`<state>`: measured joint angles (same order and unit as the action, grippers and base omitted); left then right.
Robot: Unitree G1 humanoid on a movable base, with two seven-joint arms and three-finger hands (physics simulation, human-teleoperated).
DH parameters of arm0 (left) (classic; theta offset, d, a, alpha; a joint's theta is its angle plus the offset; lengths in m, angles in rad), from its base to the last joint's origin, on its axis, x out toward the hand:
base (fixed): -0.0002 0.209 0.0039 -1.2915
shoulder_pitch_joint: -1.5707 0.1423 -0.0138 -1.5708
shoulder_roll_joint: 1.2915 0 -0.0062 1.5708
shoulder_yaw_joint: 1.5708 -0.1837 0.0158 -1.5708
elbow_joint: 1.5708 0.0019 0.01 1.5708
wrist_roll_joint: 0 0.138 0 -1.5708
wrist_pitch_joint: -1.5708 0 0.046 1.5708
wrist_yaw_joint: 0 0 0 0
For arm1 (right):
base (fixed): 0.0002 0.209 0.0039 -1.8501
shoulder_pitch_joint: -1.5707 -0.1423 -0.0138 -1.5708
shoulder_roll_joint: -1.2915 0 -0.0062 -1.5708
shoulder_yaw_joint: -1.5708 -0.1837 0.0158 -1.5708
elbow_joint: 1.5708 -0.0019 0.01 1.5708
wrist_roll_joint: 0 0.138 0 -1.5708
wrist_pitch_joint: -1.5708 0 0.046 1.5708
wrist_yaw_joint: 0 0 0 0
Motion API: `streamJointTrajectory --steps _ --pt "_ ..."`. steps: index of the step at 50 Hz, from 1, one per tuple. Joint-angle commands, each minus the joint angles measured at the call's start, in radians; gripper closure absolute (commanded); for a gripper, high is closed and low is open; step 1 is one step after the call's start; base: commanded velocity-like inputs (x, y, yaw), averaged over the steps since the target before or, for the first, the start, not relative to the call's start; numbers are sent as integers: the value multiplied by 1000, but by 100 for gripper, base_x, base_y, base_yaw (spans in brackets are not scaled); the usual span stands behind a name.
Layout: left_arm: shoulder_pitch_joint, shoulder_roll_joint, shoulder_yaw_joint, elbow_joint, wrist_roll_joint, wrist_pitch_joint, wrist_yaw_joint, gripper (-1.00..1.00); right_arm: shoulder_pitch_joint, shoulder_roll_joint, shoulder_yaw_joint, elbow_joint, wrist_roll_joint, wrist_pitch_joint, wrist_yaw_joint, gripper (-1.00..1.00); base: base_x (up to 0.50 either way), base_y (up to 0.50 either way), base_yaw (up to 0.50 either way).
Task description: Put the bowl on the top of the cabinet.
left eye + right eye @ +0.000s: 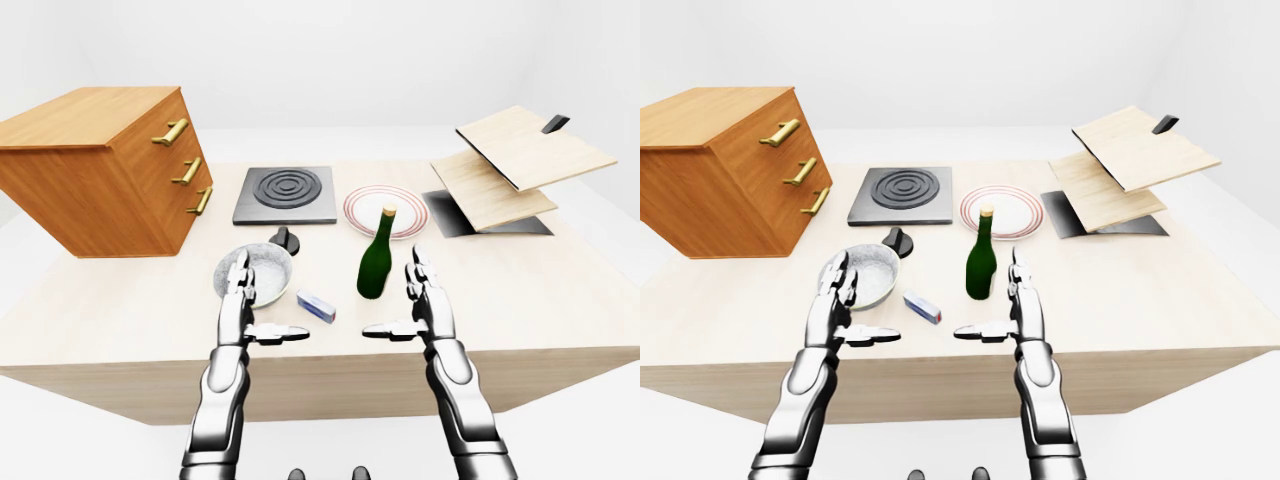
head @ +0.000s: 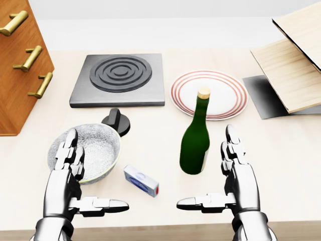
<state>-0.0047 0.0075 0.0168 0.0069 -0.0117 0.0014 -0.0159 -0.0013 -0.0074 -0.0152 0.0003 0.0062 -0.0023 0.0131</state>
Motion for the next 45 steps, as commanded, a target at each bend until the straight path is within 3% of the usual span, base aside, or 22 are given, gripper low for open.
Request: streamJointTrajectory --steps 1,10,11,12,15,16,18,23,25,27,28,31,45 --pt "-10 13 28 23 -22 -6 -25 -100 0 -11 -21 -6 5 -6 19 -100 0 0 0" --pt "-8 13 27 20 -24 -6 -24 -100 2 -11 -22 -3 5 -13 20 -100 0 0 0" --pt "2 10 28 5 -24 -55 -23 -100 13 -12 -16 -27 -17 -62 12 -100 0 0 0" --pt "9 9 27 -7 -25 -68 -23 -100 24 -11 -11 -49 -28 -82 12 -100 0 0 0" --pt "15 8 28 -29 -30 -67 -21 -100 36 -9 -7 -84 -32 -85 16 -100 0 0 0" --pt "62 -14 51 -186 -90 -89 -5 -100 87 -1 -3 -241 0 -85 35 -100 0 0 0" --pt "95 -22 53 -355 -112 -89 6 -100 110 7 -4 -358 39 -85 45 -100 0 0 0" --pt "130 -21 48 -507 -155 -89 -14 -100 135 12 10 -480 29 -85 52 -100 0 0 0" --pt "136 -22 48 -522 -151 -89 -8 -100 140 14 6 -416 31 -85 53 -100 0 0 0" --pt "132 -19 51 -517 -144 -89 -6 -100 127 8 7 -486 31 -85 44 -100 0 0 0" --pt "127 -18 55 -512 -145 -89 -3 -100 132 13 7 -406 28 -85 49 -100 0 0 0" --pt "142 -20 51 -507 -139 -89 -7 -100 127 7 7 -496 23 -85 42 -100 0 0 0" --pt "127 -17 55 -482 -131 -89 1 -100 127 7 5 -509 3 -85 44 -100 0 16 0"
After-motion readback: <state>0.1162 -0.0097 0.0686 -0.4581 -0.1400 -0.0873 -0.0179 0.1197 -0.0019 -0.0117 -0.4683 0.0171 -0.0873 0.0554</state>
